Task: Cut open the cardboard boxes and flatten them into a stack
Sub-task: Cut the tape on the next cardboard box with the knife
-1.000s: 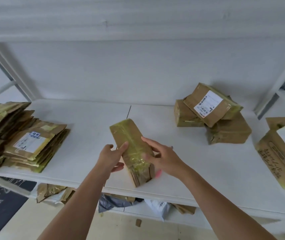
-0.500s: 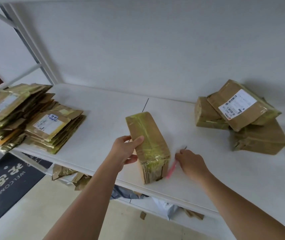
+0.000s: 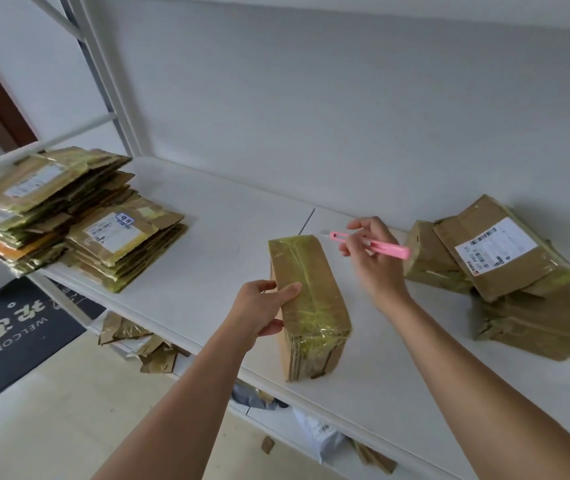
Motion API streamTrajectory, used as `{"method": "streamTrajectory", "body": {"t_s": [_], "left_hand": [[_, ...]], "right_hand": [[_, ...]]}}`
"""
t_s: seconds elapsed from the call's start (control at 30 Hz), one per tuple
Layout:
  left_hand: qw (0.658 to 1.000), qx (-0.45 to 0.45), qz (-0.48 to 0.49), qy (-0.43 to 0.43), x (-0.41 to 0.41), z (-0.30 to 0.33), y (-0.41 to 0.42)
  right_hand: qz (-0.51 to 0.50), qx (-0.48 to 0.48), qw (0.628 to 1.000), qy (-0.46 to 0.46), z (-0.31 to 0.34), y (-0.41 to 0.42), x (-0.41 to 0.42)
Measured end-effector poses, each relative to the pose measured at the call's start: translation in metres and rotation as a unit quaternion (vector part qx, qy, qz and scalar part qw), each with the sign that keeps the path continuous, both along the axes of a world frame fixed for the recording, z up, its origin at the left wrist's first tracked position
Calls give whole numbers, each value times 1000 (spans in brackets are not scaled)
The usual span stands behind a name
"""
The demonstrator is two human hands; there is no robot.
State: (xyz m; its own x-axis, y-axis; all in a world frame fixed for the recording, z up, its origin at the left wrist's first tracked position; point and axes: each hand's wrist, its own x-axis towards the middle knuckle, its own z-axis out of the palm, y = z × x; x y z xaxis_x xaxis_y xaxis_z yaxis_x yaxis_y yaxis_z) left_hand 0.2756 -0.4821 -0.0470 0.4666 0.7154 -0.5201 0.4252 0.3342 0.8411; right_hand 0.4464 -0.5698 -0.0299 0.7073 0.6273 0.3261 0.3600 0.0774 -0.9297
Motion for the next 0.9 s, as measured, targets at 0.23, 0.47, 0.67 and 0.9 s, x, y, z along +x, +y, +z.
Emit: {"method": "streamTrajectory", "body": {"t_s": [0.23, 0.47, 0.67, 0.9], "left_hand": [[999, -8, 30, -23, 5, -4, -5], [999, 9, 38, -33, 5, -12, -7], [999, 20, 23, -31, 7, -15, -5], [998, 14, 39, -43, 7, -21, -5]], "right_hand": [[0, 10, 993, 114, -11, 40, -24], [7, -39, 999, -26, -17, 41, -24], [16, -49, 995, -84, -16, 40, -24], [55, -68, 983, -161, -11, 42, -24]]}}
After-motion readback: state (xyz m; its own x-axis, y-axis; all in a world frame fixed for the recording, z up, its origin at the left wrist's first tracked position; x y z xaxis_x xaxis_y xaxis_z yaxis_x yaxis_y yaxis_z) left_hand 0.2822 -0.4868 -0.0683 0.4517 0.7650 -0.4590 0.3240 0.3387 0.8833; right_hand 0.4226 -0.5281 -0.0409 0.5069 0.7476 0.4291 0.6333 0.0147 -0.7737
